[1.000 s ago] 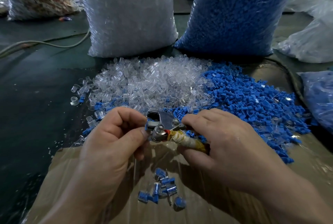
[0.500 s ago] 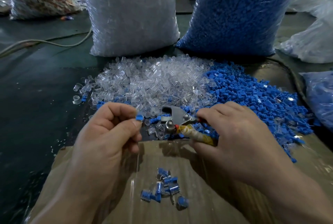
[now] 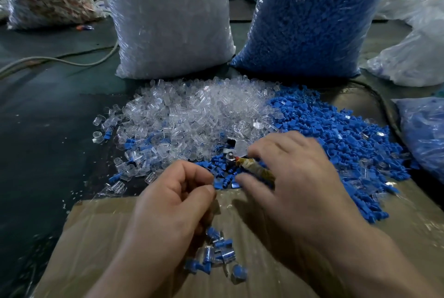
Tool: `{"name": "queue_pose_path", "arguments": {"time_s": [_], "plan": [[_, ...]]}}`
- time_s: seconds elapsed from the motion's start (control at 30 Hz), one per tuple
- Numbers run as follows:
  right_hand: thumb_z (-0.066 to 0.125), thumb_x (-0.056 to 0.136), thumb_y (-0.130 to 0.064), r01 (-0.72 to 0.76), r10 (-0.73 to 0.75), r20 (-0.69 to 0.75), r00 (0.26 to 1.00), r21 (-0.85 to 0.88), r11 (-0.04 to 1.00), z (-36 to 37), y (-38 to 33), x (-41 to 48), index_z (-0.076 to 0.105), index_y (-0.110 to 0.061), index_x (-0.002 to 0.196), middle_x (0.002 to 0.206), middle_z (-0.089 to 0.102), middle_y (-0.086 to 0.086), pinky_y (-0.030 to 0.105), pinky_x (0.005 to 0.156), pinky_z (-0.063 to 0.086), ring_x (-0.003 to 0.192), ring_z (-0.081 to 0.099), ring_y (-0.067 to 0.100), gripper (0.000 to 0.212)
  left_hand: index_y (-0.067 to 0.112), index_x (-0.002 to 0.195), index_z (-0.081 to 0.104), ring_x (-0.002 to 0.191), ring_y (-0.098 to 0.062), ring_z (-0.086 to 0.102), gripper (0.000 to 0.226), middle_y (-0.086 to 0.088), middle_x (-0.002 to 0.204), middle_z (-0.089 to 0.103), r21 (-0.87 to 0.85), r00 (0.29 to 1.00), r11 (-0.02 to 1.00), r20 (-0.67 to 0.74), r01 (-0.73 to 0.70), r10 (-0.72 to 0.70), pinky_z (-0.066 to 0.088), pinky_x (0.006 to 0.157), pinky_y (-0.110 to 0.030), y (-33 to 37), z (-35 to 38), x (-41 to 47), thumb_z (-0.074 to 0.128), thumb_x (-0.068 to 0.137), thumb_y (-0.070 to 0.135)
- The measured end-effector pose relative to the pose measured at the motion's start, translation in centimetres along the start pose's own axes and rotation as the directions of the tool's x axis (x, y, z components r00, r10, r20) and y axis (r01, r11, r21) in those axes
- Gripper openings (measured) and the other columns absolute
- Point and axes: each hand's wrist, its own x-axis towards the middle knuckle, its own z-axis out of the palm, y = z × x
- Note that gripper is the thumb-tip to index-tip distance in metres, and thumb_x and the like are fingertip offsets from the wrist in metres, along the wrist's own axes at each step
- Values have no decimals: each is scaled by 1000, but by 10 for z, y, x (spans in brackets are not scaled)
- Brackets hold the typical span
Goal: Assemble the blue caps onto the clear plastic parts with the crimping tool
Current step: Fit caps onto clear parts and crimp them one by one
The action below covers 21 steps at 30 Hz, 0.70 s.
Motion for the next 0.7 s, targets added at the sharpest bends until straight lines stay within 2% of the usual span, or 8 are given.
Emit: {"name": "queue_pose_path", "arguments": {"time_s": [0.07, 0.13, 0.2, 0.3, 0.4, 0.53, 0.63, 0.7], "plan": [[41, 90, -52, 131, -132, 7, 991, 40, 991, 3, -14, -5, 60, -30, 94, 87, 62, -12, 36, 78, 45, 83, 56, 13, 29, 34, 84, 69, 49, -12, 56, 18, -2, 58, 65, 35, 1000, 999, -10, -28, 28, 46, 45, -25, -4, 1, -1, 68, 83, 16], [39, 95, -45, 206, -208, 37, 977, 45, 978, 7, -21, -7, 58, -27, 87, 80, 58, -8, 38, 74, 42, 76, 53, 17, 28, 33, 87, 69, 52, -14, 56, 18, -2, 61, 66, 110, 997, 991, -6, -80, 82, 47, 48, -29, -7, 0, -1, 67, 85, 16], [36, 98, -41, 191, -193, 38, 980, 49, 980, 7, -21, -7, 57, -26, 85, 78, 57, -8, 39, 74, 39, 74, 52, 18, 29, 35, 89, 69, 52, -15, 59, 16, -1, 62, 67, 136, 992, 983, -1, -123, 124, 48, 47, -27, -6, -2, -2, 68, 88, 18], [36, 97, -36, 165, -166, -1, 986, 90, 982, 6, -20, -8, 57, -24, 84, 76, 57, -7, 39, 70, 42, 72, 52, 18, 27, 36, 92, 70, 53, -14, 65, 6, 0, 64, 69, 80, 989, 986, 15, -146, 145, 49, 46, -21, -2, -1, -4, 65, 91, 36], [40, 95, -30, 228, -223, -46, 974, 133, 965, 8, -20, -9, 61, -18, 87, 80, 60, -3, 41, 67, 45, 74, 54, 21, 25, 31, 90, 70, 48, -15, 60, 21, -4, 60, 66, 12, 994, 994, -22, -105, 105, 45, 43, -25, -3, -3, -2, 58, 84, 48], [47, 95, -23, 290, -285, -54, 957, 151, 945, 9, -23, -7, 63, -15, 93, 85, 60, 1, 43, 71, 45, 80, 53, 24, 19, 21, 83, 63, 48, -5, 52, 53, 0, 58, 60, 192, 986, 967, 8, -167, 168, 43, 47, -19, -5, -10, 1, 47, 79, 72], [44, 98, -28, 284, -273, -79, 959, 187, 940, 8, -27, -9, 58, -15, 83, 78, 53, 0, 37, 68, 40, 74, 47, 20, 25, 23, 80, 61, 51, -3, 44, 53, 10, 56, 52, 170, 977, 962, 28, -214, 212, 38, 46, -18, -4, -12, 1, 48, 79, 74], [41, 97, -36, 189, -187, -36, 982, 298, 936, 5, -32, -12, 50, -21, 76, 71, 49, -7, 31, 64, 35, 69, 44, 13, 27, 29, 79, 62, 51, 0, 43, 51, 14, 56, 51, 138, 968, 958, 48, -251, 246, 37, 46, -18, -2, -12, 0, 50, 78, 78]]}}
